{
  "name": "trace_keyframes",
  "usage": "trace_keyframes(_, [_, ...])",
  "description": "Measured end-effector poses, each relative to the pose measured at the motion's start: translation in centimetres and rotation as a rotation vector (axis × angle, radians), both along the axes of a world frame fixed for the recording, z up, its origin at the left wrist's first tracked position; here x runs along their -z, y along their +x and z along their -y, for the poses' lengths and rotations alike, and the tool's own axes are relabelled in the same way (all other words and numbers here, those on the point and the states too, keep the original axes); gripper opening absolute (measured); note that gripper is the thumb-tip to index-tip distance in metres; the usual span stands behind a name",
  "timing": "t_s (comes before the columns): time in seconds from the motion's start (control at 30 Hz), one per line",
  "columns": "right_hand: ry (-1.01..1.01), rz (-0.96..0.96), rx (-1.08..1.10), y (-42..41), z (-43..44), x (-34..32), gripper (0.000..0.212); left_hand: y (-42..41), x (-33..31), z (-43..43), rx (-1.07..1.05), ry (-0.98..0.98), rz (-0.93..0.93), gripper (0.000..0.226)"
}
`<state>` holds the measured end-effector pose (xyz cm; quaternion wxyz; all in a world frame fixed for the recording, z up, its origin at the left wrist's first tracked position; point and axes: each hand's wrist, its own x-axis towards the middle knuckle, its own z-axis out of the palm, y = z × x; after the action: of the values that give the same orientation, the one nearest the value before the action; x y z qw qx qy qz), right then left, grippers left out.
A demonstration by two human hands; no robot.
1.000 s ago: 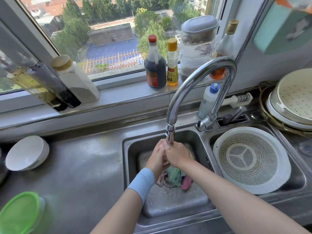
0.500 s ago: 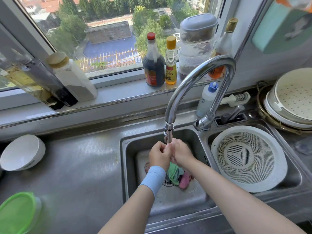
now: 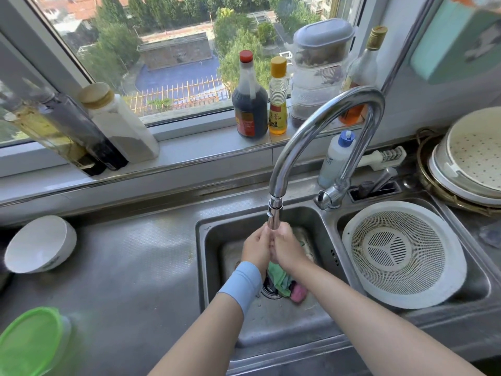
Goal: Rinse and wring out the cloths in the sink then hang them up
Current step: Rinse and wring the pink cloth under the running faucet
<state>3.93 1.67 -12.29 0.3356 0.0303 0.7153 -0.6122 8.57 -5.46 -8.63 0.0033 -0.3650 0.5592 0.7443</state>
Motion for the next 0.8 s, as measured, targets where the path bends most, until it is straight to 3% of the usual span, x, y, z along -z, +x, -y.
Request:
trace_keyframes(0.1, [0.233,-0.052,0.001,-1.4,-0.1,-0.6,0.030,0.3,0.0,-0.7,0.106,0.095,-0.063,0.028])
trace_keyframes(0.17, [0.339,-0.083,0.019,-1.4,-0.4,-1.0,0.038,0.6,0.2,-0.5,0.129,0.028,-0.054,0.024])
trace_keyframes(0.27, [0.341,-0.126,0.042,-0.7,-0.7,-1.5,0.047,0.6,0.4,-0.1,0.057,-0.147,0.015,0.018])
trace_keyframes(0.4, [0.107,-0.086,-0.012,0.6,-0.7,-1.3,0.011,0.0,0.6,1.2,-0.162,-0.205,0.138,0.015])
trace_keyframes(0.5, [0.177,-0.168,-0.116,0.2,-1.2,-1.3,0.007,0.2,0.2,1.6,-0.183,0.022,0.164,0.014])
trace_keyframes(0.57, [0.251,-0.212,-0.082,-0.4,-1.5,-1.6,0.016,0.3,0.1,1.0,-0.158,0.276,0.085,0.022])
trace_keyframes(0.63, [0.317,-0.233,0.014,-1.3,-1.8,-1.7,0.029,0.5,0.3,0.5,-0.149,0.385,0.044,0.026])
trace_keyframes(0.7, [0.435,-0.289,0.025,-1.5,-1.7,-2.0,0.044,0.5,1.0,0.3,-0.043,0.265,0.056,0.027])
trace_keyframes(0.8, [0.487,-0.216,-0.002,-1.7,-1.3,-2.3,0.054,0.2,1.3,0.5,0.053,-0.013,0.118,0.023])
